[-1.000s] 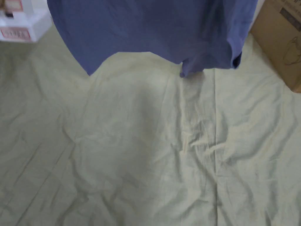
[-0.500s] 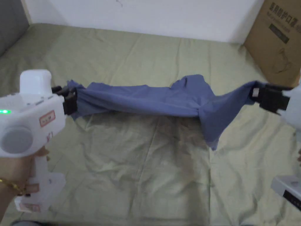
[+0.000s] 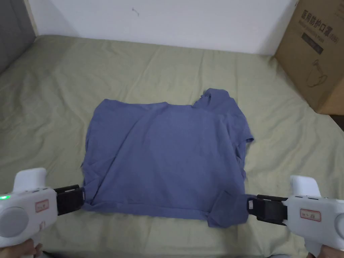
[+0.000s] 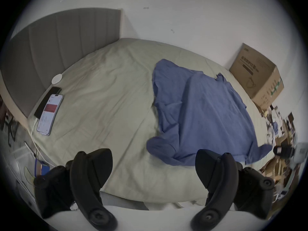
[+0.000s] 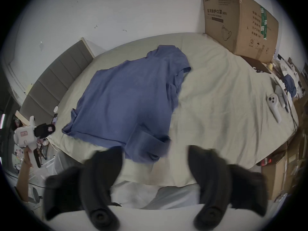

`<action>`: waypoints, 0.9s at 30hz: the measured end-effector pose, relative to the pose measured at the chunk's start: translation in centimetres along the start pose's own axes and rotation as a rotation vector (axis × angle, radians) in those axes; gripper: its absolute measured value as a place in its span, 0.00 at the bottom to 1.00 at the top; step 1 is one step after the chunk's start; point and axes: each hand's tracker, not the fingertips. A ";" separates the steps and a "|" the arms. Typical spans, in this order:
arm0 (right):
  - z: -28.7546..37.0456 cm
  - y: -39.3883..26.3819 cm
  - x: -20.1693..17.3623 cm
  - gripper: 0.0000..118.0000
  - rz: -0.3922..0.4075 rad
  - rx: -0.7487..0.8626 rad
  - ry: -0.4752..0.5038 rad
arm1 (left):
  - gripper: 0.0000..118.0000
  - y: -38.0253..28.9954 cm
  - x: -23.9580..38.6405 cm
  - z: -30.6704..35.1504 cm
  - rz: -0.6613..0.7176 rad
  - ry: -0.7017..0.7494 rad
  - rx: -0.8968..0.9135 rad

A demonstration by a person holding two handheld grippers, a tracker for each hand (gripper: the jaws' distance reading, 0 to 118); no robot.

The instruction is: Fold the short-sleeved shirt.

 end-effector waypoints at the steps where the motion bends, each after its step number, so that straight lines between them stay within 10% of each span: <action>1: 0.3 0.5 0.1 0.86 0.008 0.022 -0.021 | 0.87 0.7 -0.4 0.6 0.020 -0.002 0.028; 12: 8.9 7.9 -3.5 0.98 0.080 0.605 -0.200 | 0.87 9.8 4.5 7.8 0.024 -0.041 0.479; 18: 9.4 7.7 -7.4 0.91 0.082 0.746 -0.213 | 0.79 9.3 9.8 7.8 -0.212 0.086 0.673; 23: 8.5 7.3 -9.0 0.15 0.057 0.768 -0.198 | 0.26 8.1 11.7 7.3 -0.269 0.072 0.713; 25: 8.1 7.3 -9.3 0.04 0.047 0.764 -0.182 | 0.02 7.9 11.7 6.9 -0.263 0.059 0.718; 27: 7.7 7.3 -9.6 0.00 0.040 0.762 -0.179 | 0.00 8.0 11.6 6.5 -0.258 0.038 0.716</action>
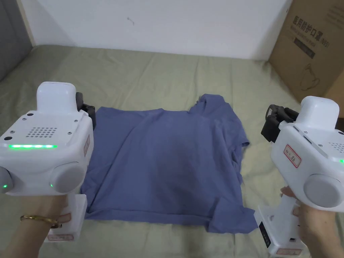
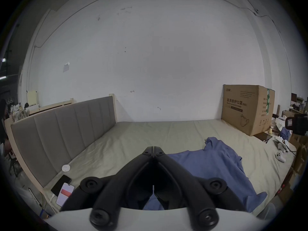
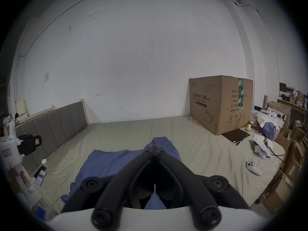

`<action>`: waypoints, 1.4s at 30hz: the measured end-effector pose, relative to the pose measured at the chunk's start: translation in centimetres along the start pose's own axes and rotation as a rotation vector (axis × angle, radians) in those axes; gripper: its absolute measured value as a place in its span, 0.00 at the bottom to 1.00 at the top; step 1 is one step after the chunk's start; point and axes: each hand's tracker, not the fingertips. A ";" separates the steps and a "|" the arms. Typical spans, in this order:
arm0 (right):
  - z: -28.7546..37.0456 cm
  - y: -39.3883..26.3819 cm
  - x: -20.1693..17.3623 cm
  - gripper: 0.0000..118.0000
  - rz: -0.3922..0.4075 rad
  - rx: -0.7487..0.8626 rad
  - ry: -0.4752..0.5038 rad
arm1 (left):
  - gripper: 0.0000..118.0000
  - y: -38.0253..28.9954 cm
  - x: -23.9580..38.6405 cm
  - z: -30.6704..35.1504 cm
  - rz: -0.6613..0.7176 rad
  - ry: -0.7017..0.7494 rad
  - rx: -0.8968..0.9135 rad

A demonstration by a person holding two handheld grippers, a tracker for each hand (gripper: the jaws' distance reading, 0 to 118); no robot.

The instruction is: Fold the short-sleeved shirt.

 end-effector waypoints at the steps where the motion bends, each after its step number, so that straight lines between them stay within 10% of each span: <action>1: -0.2 -0.1 -0.1 0.00 -0.001 -0.004 0.003 | 0.00 -0.1 -0.1 -0.2 0.004 -0.014 -0.010; 9: -3.4 -0.3 -0.3 0.00 -0.002 -0.044 0.005 | 0.03 0.8 -1.2 -6.4 0.023 -0.044 -0.135; 12: -5.2 -0.2 -0.5 0.00 0.015 -0.064 0.010 | 0.62 1.9 -2.0 -11.8 0.022 -0.014 -0.258; 14: -6.6 -0.3 -0.7 0.00 0.028 -0.081 0.013 | 0.84 2.1 -2.7 -16.1 0.032 -0.024 -0.355; 27: -18.2 -4.1 -0.5 0.00 0.098 -0.232 0.020 | 0.84 -3.3 -4.0 -40.8 0.042 0.035 -0.792; 34: -21.3 -6.3 1.1 0.00 0.143 -0.298 0.024 | 0.78 -8.0 -1.4 -46.2 -0.039 0.030 -0.921; 40: -22.5 -6.3 2.7 0.00 0.163 -0.339 0.016 | 0.01 -10.5 -1.4 -46.1 0.071 0.004 -0.932; 42: -23.5 -5.6 3.5 0.00 0.165 -0.358 0.034 | 0.00 -10.6 -1.3 -45.1 0.132 0.002 -0.878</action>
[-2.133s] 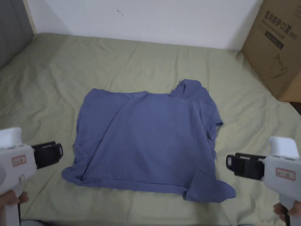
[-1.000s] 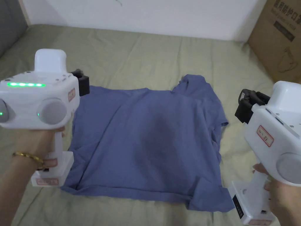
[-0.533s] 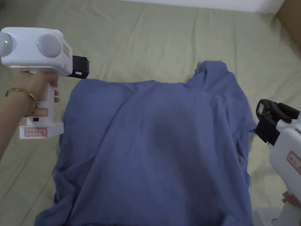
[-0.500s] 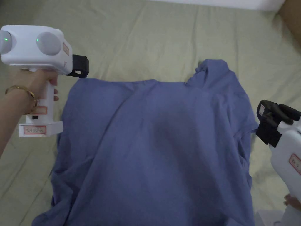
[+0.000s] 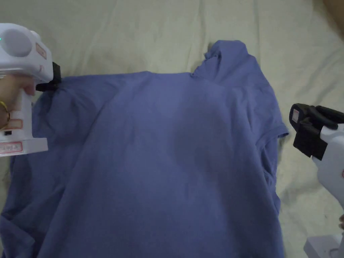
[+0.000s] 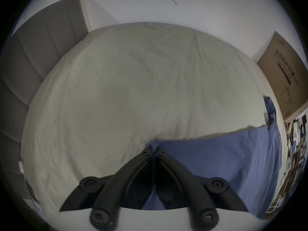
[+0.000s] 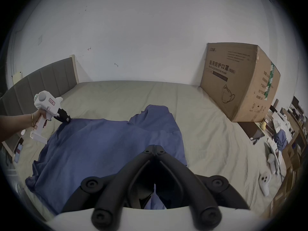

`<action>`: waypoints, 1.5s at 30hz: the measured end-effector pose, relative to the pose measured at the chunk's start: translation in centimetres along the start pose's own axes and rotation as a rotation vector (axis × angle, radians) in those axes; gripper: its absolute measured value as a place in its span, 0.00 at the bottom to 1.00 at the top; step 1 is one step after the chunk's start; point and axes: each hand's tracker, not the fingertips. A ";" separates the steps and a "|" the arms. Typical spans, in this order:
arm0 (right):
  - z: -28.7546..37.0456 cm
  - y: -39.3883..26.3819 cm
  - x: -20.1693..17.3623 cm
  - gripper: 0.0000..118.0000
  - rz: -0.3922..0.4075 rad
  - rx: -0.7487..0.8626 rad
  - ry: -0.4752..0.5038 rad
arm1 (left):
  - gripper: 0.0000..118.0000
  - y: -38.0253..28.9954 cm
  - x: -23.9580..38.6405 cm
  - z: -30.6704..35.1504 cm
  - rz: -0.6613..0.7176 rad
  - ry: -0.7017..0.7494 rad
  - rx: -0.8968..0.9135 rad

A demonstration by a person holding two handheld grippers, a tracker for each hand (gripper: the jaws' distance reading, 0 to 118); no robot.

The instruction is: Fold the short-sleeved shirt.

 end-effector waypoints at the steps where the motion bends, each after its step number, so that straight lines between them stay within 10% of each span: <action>1: -0.4 0.8 0.0 0.00 0.019 -0.006 0.009 | 0.00 0.1 -0.3 -0.2 -0.018 0.014 -0.007; 4: -3.3 3.3 1.1 0.00 0.087 -0.058 0.006 | 0.00 0.2 -0.4 1.2 -0.055 0.019 0.070; 7: -8.4 6.1 2.9 0.54 0.014 -0.177 0.000 | 0.00 1.0 -1.1 3.0 -0.049 -0.012 0.143; 11: -16.5 7.5 4.6 0.98 -0.017 -0.368 -0.088 | 0.00 1.7 -1.6 5.1 -0.046 -0.026 0.193; 19: -26.0 3.7 6.4 0.88 -0.156 -0.562 -0.209 | 0.00 2.8 -2.0 5.5 -0.129 -0.037 0.194; 24: -26.4 2.1 6.8 0.02 -0.295 -0.535 -0.169 | 0.00 2.4 -2.3 5.1 -0.143 -0.026 0.189; 32: -17.1 6.1 7.8 0.01 -0.211 -0.442 -0.030 | 0.00 0.6 -2.7 9.5 -0.066 -0.049 0.194; 45: 13.3 18.7 10.1 0.01 -0.118 -0.151 0.070 | 0.00 -1.6 -4.6 34.1 -0.035 -0.131 0.485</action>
